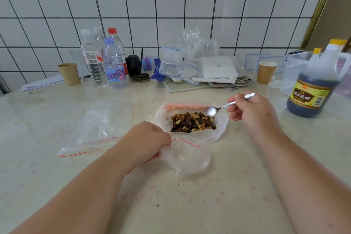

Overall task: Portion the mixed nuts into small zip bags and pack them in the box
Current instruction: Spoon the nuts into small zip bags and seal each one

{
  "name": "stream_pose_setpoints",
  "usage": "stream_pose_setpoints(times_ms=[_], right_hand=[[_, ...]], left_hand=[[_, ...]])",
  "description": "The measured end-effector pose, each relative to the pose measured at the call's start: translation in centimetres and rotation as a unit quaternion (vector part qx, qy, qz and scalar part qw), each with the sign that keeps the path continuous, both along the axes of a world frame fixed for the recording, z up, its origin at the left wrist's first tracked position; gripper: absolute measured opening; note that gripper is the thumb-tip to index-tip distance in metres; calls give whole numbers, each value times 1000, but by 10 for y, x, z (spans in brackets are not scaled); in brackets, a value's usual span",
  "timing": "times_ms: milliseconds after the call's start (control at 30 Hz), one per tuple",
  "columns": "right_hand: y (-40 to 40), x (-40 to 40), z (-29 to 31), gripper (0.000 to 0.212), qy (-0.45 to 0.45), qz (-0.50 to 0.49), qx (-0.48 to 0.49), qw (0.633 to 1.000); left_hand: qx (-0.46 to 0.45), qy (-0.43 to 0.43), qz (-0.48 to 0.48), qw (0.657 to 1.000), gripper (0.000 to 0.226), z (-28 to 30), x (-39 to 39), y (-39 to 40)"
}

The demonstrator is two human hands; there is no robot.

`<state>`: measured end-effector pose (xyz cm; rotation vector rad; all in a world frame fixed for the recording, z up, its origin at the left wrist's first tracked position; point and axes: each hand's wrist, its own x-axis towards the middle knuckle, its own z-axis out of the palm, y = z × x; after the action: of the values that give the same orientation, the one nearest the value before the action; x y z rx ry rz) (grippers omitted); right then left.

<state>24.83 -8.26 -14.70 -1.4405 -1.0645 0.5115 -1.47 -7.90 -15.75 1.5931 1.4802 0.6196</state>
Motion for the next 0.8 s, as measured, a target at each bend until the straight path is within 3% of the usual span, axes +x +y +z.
stream_pose_setpoints(times_ms=[233,400,567,800], right_hand=[[2,-11,-7,23,-101,91,-41,990],[6,-8,-8,23,41,13,-36,998],[11,-11,-11,24,120,40,-106,986],[9,-12,-10,20,220,59,-119,966]], left_hand=[[16,8,3,1000,20,-8,2,4],[14,10,-1,1000,26,-8,2,4],[21,14,6,1000,26,-10,2,7],[3,-4,7,1000,37,-10,2,6]])
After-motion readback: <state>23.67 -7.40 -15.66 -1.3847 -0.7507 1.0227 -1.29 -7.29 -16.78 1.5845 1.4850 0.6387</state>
